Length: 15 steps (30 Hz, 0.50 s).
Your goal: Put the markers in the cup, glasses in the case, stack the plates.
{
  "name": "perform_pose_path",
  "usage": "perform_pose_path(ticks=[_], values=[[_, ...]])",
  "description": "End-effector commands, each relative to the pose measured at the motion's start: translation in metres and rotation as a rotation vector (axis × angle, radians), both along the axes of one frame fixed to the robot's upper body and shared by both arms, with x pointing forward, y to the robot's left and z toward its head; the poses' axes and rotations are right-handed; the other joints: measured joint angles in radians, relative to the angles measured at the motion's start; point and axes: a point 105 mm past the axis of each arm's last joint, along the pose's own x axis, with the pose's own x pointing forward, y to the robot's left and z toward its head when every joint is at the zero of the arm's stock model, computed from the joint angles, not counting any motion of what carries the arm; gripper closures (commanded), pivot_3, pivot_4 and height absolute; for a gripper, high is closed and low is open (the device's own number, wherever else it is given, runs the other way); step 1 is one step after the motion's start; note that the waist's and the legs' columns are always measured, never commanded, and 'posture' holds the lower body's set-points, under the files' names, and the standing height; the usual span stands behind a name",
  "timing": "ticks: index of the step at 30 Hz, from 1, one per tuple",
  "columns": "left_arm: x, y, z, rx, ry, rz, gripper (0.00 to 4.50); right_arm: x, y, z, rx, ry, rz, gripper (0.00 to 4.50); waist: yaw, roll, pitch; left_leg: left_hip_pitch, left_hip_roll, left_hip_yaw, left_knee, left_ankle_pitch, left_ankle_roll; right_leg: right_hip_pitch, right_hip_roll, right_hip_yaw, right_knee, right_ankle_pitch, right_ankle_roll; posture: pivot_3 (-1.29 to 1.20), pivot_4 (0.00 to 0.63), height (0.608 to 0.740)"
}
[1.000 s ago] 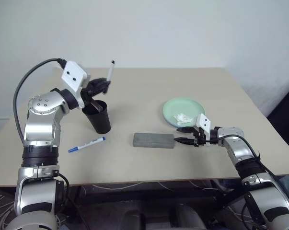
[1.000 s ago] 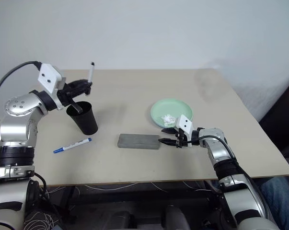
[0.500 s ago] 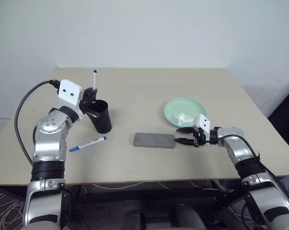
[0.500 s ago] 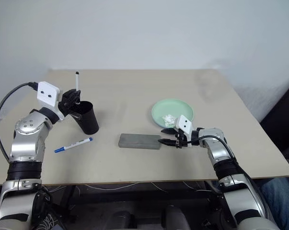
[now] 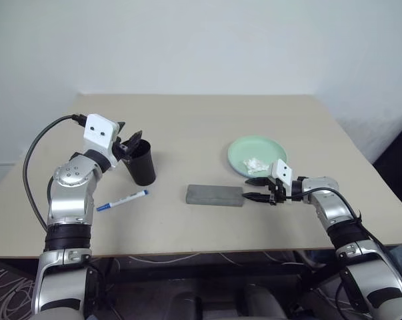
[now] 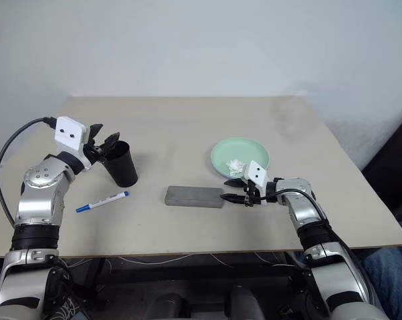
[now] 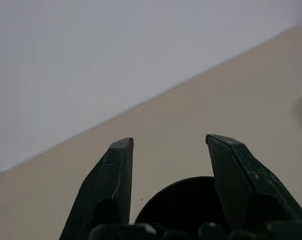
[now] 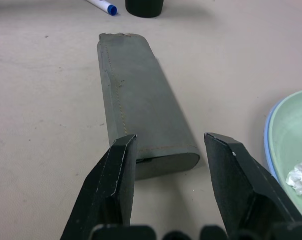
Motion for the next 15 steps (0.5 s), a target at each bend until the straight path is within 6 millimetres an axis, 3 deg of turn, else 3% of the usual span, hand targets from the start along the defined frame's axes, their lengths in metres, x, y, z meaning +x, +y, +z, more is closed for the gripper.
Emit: perform_pose_path(ticks=[1, 5, 10, 12, 15], values=[[0.001, -0.007, 0.029, 0.027, -0.079, -0.043, 2.11, 0.007, 0.002, 0.018, 0.014, -0.062, 0.01, 2.18, 0.0, 0.0, 0.0, 0.0, 0.0, 0.0, 0.0, 0.0, 0.0, 0.0, 0.0, 0.0, 0.0, 0.0, 0.0, 0.0, 0.0, 0.721], [-0.005, -0.022, 0.043, -0.037, -0.061, -0.172, 2.11, 0.007, 0.003, 0.018, 0.015, -0.062, 0.011, 2.18, 0.0, 0.0, 0.0, 0.0, 0.0, 0.0, 0.0, 0.0, 0.0, 0.0, 0.0, 0.0, 0.0, 0.0, 0.0, 0.0, 0.0, 0.721], [-0.032, -0.047, 0.058, -0.084, 0.034, -0.448, 2.11, 0.007, 0.003, 0.018, 0.015, -0.062, 0.012, 2.18, -0.002, 0.0, 0.0, -0.001, 0.0, 0.0, 0.0, 0.0, 0.0, -0.001, 0.0, 0.0, 0.0, 0.0, 0.0, 0.0, 0.0, 0.721], [-0.044, -0.053, 0.056, -0.056, 0.089, -0.53, 2.11, 0.007, 0.003, 0.018, 0.014, -0.062, 0.012, 2.18, -0.002, 0.0, 0.0, 0.0, 0.0, 0.0, 0.0, 0.0, 0.0, -0.001, 0.0, 0.0, 0.0, 0.0, 0.0, 0.0, 0.0, 0.721], [-0.064, -0.053, 0.032, 0.073, 0.29, -0.618, 2.11, 0.007, 0.004, 0.018, 0.014, -0.062, 0.012, 2.18, -0.008, 0.001, 0.0, 0.0, 0.0, 0.0, -0.001, 0.0, 0.0, 0.0, 0.0, 0.0, 0.0, 0.0, 0.0, 0.0, 0.0, 0.721]])
